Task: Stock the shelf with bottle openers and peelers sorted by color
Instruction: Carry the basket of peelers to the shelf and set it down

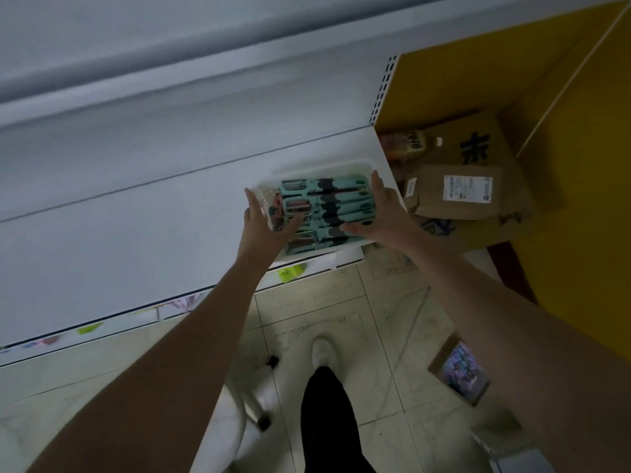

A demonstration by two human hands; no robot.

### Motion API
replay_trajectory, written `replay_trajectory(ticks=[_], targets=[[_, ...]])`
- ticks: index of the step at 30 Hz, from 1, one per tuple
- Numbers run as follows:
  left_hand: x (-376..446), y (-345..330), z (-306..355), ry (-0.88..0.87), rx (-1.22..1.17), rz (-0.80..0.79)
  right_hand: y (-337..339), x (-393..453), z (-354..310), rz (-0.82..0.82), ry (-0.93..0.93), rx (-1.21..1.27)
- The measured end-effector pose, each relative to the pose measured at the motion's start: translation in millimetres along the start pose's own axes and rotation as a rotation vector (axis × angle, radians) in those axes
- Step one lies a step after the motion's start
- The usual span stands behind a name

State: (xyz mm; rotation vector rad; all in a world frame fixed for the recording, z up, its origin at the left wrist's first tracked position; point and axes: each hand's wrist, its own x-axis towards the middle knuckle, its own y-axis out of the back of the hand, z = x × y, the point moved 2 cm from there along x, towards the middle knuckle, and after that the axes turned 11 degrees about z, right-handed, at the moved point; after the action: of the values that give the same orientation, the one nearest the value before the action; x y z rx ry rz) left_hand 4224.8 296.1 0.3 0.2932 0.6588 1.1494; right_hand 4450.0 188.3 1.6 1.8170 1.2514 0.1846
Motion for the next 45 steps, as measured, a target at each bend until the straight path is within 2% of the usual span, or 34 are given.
replay_trajectory(ticks=[3, 6, 8, 10, 11, 15, 16, 20, 25, 28, 32, 35, 38, 41, 45], targets=[[-12.6, 2.2, -10.4, -0.085, -0.001, -0.108, -3.3, -2.3, 10.1, -0.126, 0.074, -0.133], [-23.3, -5.4, -25.9, -0.222, 0.142, -0.246, -12.6, -1.9, 29.1, -0.163, 0.139, -0.326], [-18.3, -9.4, -24.7, -0.222, 0.246, -0.179, -16.2, 1.6, 34.5, -0.095, 0.172, -0.354], [-11.6, -10.3, -16.3, -0.063, 0.264, -0.053, -15.3, 9.8, 33.2, -0.005, 0.203, -0.340], [-5.7, -11.8, -12.6, -0.043, 0.264, -0.040, -12.9, 16.8, 32.3, 0.023, 0.204, -0.345], [18.2, -24.7, 4.0, -0.337, 0.414, -0.118, 1.3, 49.0, 39.3, 0.059, 0.213, -0.378], [26.2, -28.8, 9.9, -0.353, 0.430, -0.111, 6.0, 55.4, 39.7, 0.074, 0.222, -0.382], [54.6, -46.0, 33.5, -0.225, 0.353, -0.091, 31.0, 78.9, 36.5, 0.169, 0.225, -0.501], [88.9, -64.0, 46.6, -0.249, 0.376, -0.057, 49.0, 109.7, 36.0, 0.181, 0.174, -0.408], [95.8, -71.2, 49.8, -0.232, 0.407, -0.002, 55.2, 117.2, 31.8, 0.218, 0.170, -0.441], [94.9, -72.0, 46.7, -0.238, 0.461, 0.021, 60.9, 115.6, 30.1, 0.177, 0.142, -0.404], [79.8, -63.8, 48.1, -0.222, 0.546, 0.025, 59.5, 102.0, 21.7, 0.162, 0.105, -0.484], [38.9, -46.8, 53.4, -0.109, 0.500, 0.092, 52.9, 68.6, -0.2, 0.263, 0.099, -0.499], [-17.2, -25.8, 54.6, -0.042, 0.445, 0.072, 45.9, 21.8, -35.5, 0.362, 0.167, -0.358], [-97.6, 15.0, 40.4, -0.074, 0.390, 0.104, 37.4, -52.7, -99.5, 0.395, 0.219, -0.100]])
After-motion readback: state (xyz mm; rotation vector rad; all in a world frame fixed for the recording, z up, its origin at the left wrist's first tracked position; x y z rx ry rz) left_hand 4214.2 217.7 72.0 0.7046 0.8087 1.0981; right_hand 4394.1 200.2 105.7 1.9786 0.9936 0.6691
